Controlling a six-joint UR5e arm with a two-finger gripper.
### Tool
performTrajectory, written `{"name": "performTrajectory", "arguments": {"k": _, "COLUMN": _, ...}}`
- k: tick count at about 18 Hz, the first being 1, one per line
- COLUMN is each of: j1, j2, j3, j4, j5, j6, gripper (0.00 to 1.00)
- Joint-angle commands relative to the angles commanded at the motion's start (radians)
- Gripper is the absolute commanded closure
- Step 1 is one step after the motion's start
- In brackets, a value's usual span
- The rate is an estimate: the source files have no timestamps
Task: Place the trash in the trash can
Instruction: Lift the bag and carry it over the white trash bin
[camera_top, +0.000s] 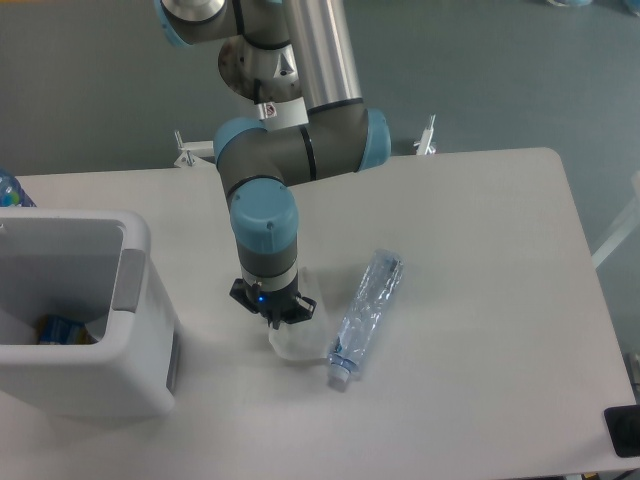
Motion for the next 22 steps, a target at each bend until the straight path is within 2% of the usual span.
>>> {"name": "performTrajectory", "arguments": {"k": 2, "j1": 0.018, "j2": 0.052, "j3": 0.003, "j4": 0.000, "j5": -0.046, "j6": 0.003, "gripper": 1.00}}
{"name": "performTrajectory", "arguments": {"k": 5, "j1": 0.121, "j2": 0.187, "j3": 0.005, "j4": 0.000, "j5": -0.304, "j6": -0.012, "gripper": 1.00}}
{"name": "performTrajectory", "arguments": {"k": 7, "j1": 0.191, "j2": 0.256, "j3": 0.008, "j4": 0.002, "j5": -0.452, "j6": -0.093, "gripper": 1.00}}
{"name": "performTrajectory", "arguments": {"k": 9, "j1": 0.224, "j2": 0.295, "j3": 0.035, "j4": 0.009, "j5": -0.512, "j6": -0.200, "gripper": 1.00}}
{"name": "performTrajectory", "arguments": {"k": 13, "j1": 0.219, "j2": 0.305, "j3": 0.139, "j4": 0.011, "j5": -0.603, "j6": -0.441, "gripper": 1.00}}
{"name": "performTrajectory", "arguments": {"k": 15, "j1": 0.212, "j2": 0.307, "j3": 0.176, "j4": 0.012, "j5": -0.658, "j6": -0.511, "gripper": 1.00}}
{"name": "performTrajectory", "arguments": {"k": 16, "j1": 0.206, "j2": 0.310, "j3": 0.181, "j4": 0.011, "j5": -0.676, "j6": -0.529, "gripper": 1.00}}
{"name": "performTrajectory", "arguments": {"k": 22, "j1": 0.049, "j2": 0.318, "j3": 0.170, "j4": 0.011, "j5": -0.693, "j6": -0.537, "gripper": 1.00}}
